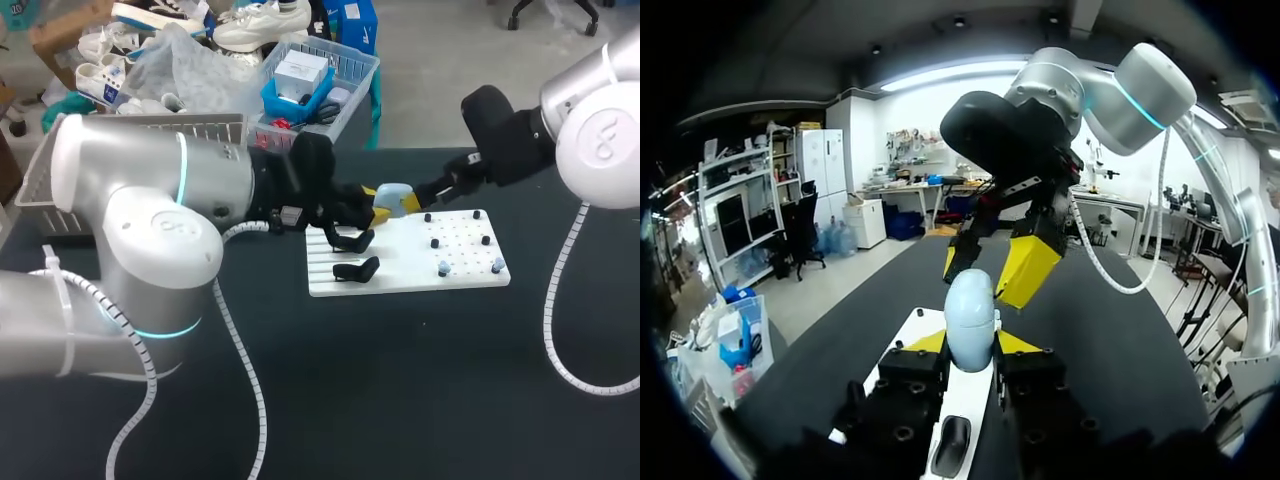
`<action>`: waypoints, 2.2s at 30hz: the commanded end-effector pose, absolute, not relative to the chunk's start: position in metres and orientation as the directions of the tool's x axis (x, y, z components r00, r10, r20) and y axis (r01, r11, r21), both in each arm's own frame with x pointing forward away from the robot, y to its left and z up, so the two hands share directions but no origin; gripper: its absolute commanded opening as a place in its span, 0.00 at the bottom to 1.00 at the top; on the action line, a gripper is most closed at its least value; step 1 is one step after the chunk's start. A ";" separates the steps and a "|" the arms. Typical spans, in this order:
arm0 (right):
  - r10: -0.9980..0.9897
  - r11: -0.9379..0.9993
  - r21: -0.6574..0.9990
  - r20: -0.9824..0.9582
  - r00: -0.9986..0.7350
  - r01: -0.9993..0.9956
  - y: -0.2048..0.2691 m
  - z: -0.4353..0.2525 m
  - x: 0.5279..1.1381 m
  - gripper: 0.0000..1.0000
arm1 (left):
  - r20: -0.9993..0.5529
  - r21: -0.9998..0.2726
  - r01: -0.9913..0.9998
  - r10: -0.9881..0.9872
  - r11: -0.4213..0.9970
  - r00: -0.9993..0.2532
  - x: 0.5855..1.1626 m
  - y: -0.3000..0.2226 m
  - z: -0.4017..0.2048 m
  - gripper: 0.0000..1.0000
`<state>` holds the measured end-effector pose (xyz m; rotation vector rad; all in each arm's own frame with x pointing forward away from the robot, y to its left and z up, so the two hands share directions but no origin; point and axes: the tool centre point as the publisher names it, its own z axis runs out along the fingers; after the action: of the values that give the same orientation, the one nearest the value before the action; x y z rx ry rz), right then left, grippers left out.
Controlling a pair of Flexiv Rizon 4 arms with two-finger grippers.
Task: Pick up each earbud case from the left stands, insert the matching earbuds, close the lid, and place the case in the box.
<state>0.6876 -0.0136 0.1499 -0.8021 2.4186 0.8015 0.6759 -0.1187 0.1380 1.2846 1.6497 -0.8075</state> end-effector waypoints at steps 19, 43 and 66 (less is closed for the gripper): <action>-0.358 0.696 0.334 -0.607 -0.709 -0.636 -0.024 0.165 0.680 1.00 | -0.918 0.027 0.972 0.391 0.234 -0.068 0.668 -0.118 0.134 0.00; -0.258 0.836 0.269 -0.577 -0.775 -0.479 -0.081 0.152 0.635 1.00 | -0.960 0.087 0.981 0.277 0.174 0.036 0.669 -0.138 0.145 0.00; -0.166 0.840 0.369 -0.522 -0.837 -0.397 -0.109 0.115 0.623 1.00 | -0.958 0.071 0.988 0.285 0.137 0.030 0.671 -0.161 0.126 0.00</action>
<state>0.6241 -0.1083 0.1143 -0.4166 2.5376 0.6506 0.6675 -0.1575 0.1288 1.3221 1.4439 -0.9097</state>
